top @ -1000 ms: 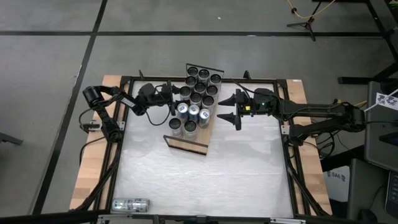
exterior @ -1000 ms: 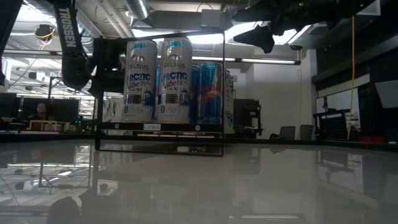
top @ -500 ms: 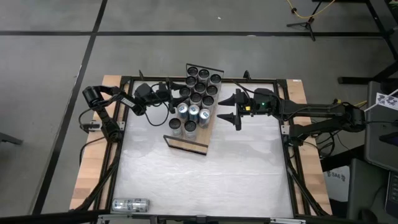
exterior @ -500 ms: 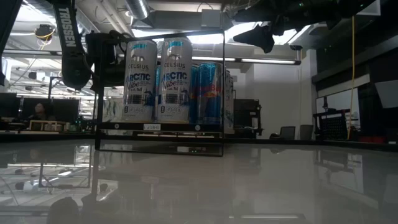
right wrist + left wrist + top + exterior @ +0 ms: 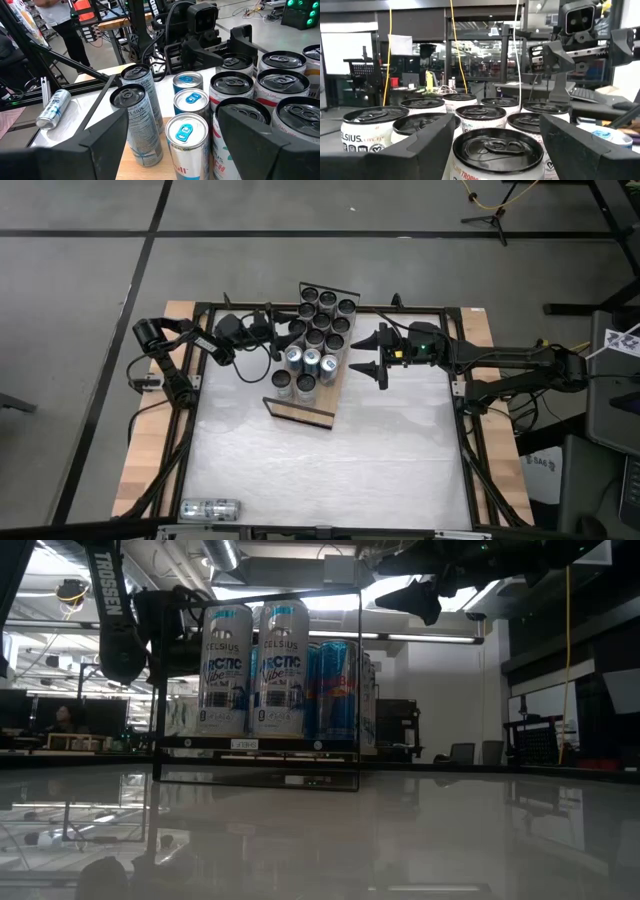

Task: Place canned beverage on shelf
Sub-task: Put the orange soda can on the shelf aligned with the other orange soda can

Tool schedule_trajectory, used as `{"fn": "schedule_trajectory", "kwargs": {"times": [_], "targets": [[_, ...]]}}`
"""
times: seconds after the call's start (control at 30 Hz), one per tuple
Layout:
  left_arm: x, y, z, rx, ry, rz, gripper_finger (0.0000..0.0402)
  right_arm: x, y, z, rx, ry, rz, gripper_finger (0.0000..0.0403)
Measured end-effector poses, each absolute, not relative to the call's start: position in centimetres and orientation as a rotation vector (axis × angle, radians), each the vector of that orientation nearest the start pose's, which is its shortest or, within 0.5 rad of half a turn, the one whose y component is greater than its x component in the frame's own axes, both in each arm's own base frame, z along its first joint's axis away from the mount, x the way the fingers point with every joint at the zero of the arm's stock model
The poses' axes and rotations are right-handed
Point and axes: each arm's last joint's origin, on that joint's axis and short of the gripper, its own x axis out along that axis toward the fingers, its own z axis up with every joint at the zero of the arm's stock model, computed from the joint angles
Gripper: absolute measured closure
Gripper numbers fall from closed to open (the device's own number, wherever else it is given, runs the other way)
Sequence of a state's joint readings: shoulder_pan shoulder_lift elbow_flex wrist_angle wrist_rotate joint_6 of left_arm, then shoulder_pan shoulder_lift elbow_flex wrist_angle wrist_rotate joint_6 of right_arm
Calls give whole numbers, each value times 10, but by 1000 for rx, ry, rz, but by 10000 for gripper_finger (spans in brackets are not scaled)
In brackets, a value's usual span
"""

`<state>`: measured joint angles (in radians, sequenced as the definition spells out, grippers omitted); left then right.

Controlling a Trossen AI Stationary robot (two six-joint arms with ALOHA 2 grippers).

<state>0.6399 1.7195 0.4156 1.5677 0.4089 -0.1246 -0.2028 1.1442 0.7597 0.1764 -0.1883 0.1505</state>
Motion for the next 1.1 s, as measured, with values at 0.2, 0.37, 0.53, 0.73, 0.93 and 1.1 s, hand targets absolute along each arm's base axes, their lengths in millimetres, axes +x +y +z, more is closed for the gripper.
{"fn": "schedule_trajectory", "kwargs": {"times": [0.2,0.37,0.53,0.73,0.93,1.1], "targets": [[224,157,169,-43,-250,227,116,250,-46,288,190,203,-30,100],[221,158,172,-56,-262,235,116,250,-46,288,190,203,-31,100],[218,158,183,-42,-302,236,116,250,-46,288,190,203,-30,100],[214,155,197,-13,-348,229,116,250,-46,288,190,203,-30,100],[211,155,205,-13,-388,297,116,250,-46,288,190,203,-30,100],[211,159,200,-50,-354,389,123,250,-46,288,191,204,-30,100]]}}
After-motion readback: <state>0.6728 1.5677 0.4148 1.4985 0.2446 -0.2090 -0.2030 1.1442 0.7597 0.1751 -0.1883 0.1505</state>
